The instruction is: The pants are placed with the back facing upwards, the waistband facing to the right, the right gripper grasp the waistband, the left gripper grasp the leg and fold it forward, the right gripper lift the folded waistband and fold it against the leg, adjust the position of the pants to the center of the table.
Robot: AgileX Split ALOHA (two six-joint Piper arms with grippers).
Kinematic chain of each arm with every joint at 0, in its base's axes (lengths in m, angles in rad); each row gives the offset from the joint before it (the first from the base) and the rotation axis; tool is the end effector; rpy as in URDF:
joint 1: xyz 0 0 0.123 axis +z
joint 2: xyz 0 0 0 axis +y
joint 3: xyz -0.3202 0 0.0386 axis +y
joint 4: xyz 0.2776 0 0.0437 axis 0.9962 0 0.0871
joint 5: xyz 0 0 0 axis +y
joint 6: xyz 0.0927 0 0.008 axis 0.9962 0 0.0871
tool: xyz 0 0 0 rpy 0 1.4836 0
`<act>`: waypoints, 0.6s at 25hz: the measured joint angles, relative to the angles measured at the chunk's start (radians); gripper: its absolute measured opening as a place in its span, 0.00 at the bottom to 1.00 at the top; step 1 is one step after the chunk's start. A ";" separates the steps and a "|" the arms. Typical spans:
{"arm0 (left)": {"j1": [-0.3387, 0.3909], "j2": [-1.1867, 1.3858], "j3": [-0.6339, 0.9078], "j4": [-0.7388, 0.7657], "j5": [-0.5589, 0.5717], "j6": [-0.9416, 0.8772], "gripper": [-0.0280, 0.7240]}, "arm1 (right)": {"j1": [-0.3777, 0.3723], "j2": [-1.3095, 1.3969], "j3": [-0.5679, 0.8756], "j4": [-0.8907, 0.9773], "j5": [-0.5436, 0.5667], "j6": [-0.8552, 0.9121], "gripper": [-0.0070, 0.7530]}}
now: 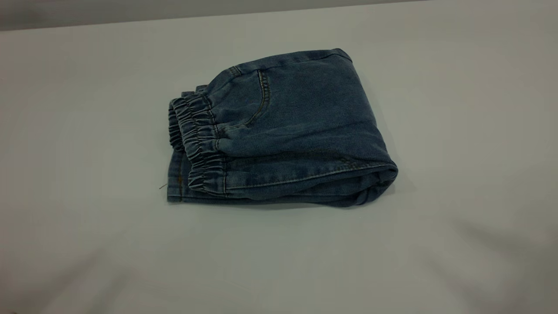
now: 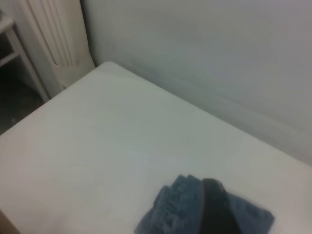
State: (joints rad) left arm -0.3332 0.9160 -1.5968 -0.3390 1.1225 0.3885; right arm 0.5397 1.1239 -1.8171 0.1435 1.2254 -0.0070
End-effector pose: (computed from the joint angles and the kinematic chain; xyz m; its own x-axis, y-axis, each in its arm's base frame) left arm 0.0927 -0.0616 0.5802 -0.1627 0.2932 -0.9421 0.6358 0.7613 0.1272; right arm 0.1354 0.0957 0.5999 -0.3921 -0.1865 -0.9008 -0.5977 0.7961 0.0953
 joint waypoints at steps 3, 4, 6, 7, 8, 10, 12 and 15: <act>0.000 -0.066 0.029 0.007 0.086 -0.069 0.44 | -0.001 -0.203 0.172 -0.024 -0.014 0.007 0.49; 0.000 -0.094 0.047 0.017 0.096 -0.086 0.43 | -0.001 -0.281 0.240 -0.024 -0.040 0.007 0.49; 0.000 -0.151 0.105 0.053 0.100 -0.127 0.43 | -0.001 -0.434 0.371 -0.020 -0.117 0.007 0.49; 0.000 -0.185 0.140 0.068 0.099 -0.141 0.43 | -0.001 -0.522 0.443 -0.022 -0.163 0.023 0.49; 0.000 -0.215 0.171 0.080 0.099 -0.156 0.43 | -0.001 -0.594 0.503 -0.027 -0.206 0.041 0.49; 0.000 -0.288 0.251 0.094 0.100 -0.178 0.43 | -0.001 -0.764 0.638 -0.054 -0.283 0.106 0.49; 0.001 -0.352 0.323 0.112 0.100 -0.192 0.43 | -0.001 -0.896 0.741 -0.080 -0.316 0.142 0.49; 0.001 -0.435 0.424 0.139 0.099 -0.227 0.43 | -0.002 -1.039 0.849 -0.093 -0.321 0.144 0.49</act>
State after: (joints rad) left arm -0.3322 0.4814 -1.1724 -0.2003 1.2219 0.1612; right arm 0.5375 0.0847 -0.9680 0.0504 0.9048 0.1374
